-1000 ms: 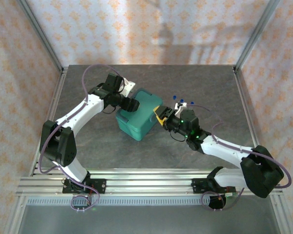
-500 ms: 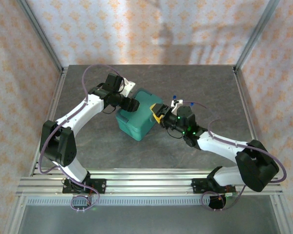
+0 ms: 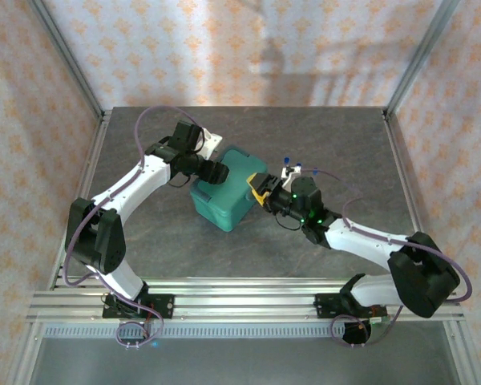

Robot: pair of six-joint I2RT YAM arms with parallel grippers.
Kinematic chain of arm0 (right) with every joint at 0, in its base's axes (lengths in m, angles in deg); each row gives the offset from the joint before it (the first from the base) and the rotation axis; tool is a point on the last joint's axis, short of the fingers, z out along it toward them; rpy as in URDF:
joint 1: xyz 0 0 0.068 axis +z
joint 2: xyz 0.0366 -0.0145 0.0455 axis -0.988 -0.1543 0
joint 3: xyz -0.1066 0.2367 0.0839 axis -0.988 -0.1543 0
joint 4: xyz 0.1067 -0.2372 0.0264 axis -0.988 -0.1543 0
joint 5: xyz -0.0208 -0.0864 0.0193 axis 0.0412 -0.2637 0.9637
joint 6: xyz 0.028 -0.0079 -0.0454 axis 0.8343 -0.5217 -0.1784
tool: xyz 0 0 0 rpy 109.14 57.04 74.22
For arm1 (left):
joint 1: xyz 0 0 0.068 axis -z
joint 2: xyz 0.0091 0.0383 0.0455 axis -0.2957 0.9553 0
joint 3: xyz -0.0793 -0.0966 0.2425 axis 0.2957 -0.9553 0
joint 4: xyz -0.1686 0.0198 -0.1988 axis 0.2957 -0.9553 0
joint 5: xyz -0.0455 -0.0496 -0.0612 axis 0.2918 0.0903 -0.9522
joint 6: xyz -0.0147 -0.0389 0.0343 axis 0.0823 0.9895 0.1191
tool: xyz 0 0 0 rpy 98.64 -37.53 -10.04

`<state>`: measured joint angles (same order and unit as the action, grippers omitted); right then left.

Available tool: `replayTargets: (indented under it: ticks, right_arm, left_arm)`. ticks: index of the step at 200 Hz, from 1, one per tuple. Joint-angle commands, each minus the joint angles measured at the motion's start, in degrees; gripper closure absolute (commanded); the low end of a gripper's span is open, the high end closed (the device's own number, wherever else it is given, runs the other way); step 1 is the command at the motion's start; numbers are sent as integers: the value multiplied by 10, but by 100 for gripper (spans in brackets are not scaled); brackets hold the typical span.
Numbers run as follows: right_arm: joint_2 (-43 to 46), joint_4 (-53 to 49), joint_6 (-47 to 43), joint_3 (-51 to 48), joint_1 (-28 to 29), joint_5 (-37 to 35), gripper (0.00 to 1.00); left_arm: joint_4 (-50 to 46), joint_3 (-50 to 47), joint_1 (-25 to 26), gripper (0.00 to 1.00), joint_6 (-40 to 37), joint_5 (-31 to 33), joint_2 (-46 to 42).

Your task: Organize the chemistry lab equipment

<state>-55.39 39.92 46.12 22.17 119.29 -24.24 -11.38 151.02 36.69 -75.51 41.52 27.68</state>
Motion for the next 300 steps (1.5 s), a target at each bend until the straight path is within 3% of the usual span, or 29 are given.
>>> replayTargets:
  ticks: [1,147,232,300]
  right_arm:
    - [8,-5,-3,-14,4,-7,42]
    - [-10,1,1,-24,4,-5,43]
    - [-17,0,2,-30,4,-5,52]
    - [-35,20,4,-25,4,-8,53]
  left_arm:
    - [-62,-29,11,24,-7,-1,40]
    - [-63,-31,11,24,-9,-1,36]
    - [-63,-32,11,25,-8,-2,36]
    - [-61,-34,11,25,-8,-4,36]
